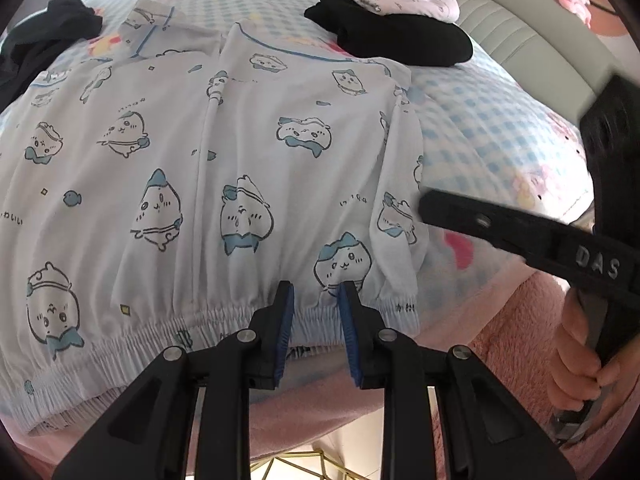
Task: Fold clothes
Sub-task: 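Press the waistband elastic flat with both grippers and open them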
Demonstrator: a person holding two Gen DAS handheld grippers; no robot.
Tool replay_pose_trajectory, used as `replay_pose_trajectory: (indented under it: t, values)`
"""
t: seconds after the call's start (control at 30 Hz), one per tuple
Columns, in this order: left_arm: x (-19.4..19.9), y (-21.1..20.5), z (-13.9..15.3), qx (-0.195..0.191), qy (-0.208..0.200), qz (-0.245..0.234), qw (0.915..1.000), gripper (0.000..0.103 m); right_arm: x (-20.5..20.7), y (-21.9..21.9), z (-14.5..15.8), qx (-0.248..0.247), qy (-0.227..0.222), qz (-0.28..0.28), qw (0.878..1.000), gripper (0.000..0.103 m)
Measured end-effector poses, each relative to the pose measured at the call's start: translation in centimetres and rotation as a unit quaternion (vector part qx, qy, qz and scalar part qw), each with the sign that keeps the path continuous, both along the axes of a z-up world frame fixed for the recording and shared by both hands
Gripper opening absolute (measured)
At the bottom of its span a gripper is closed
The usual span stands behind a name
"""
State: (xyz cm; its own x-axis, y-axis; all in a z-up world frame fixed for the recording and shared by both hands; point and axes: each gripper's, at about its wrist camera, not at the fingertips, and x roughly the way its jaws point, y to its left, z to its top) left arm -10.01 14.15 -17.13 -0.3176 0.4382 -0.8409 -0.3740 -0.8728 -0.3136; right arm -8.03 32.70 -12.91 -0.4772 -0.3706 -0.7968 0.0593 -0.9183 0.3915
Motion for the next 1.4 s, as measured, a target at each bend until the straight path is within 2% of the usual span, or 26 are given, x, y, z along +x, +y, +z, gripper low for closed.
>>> replay_pose_trajectory:
  t: [0.1, 0.23, 0.3, 0.4, 0.6, 0.67, 0.8, 0.9, 1.03, 1.1, 1.33, 1.4]
  values:
    - [-0.1, 0.3, -0.3, -0.008, -0.004, 0.000, 1.0000, 0.026, -1.6, -1.6, -1.8, 0.026, -0.024, 0.025, 0.999, 0.023]
    - [-0.4, 0.9, -0.9, -0.020, -0.010, 0.004, 0.9998, 0.026, -2.7, -1.7, -4.7, 0.052, -0.063, 0.029, 0.996, 0.020]
    - [-0.4, 1.1, -1.0, -0.024, -0.009, 0.002, 0.9997, 0.026, -2.7, -1.4, -4.9, 0.058, -0.074, 0.027, 0.995, 0.018]
    - [-0.6, 1.1, -1.1, -0.023, -0.014, 0.000, 0.9996, 0.026, -1.9, -1.4, -4.6, 0.104, -0.078, 0.034, 0.991, 0.015]
    - [-0.7, 1.3, -1.2, -0.024, -0.012, -0.006, 0.9996, 0.026, 0.5, 0.4, -4.4, 0.130, -0.090, 0.015, 0.987, 0.014]
    - [-0.7, 1.2, -1.3, -0.023, -0.012, -0.005, 0.9996, 0.027, 1.0, 1.2, -3.7, 0.110, -0.088, 0.001, 0.990, 0.014]
    - [-0.8, 0.9, -1.4, -0.013, -0.017, 0.000, 0.9998, 0.027, 1.6, 2.9, -1.1, 0.026, -0.044, -0.015, 0.999, 0.018]
    - [-0.7, 0.9, -1.4, -0.014, -0.015, -0.002, 0.9998, 0.027, 0.9, 2.3, -0.7, 0.005, -0.032, 0.006, 0.999, 0.019]
    - [-0.8, 0.9, -1.4, -0.019, -0.013, -0.004, 0.9997, 0.027, -0.5, -0.5, -3.0, 0.037, -0.056, 0.029, 0.997, 0.019]
    - [-0.8, 1.0, -1.4, -0.021, -0.015, -0.004, 0.9997, 0.027, -0.7, -1.1, -4.5, 0.072, -0.076, 0.033, 0.994, 0.017]
    - [-0.7, 1.1, -1.6, -0.020, -0.017, -0.010, 0.9996, 0.027, 1.8, -0.2, -4.9, 0.141, -0.079, 0.029, 0.986, 0.016]
    - [-0.6, 1.1, -1.6, -0.019, -0.016, -0.010, 0.9996, 0.027, 2.7, 0.6, -5.1, 0.157, -0.083, 0.018, 0.984, 0.010]
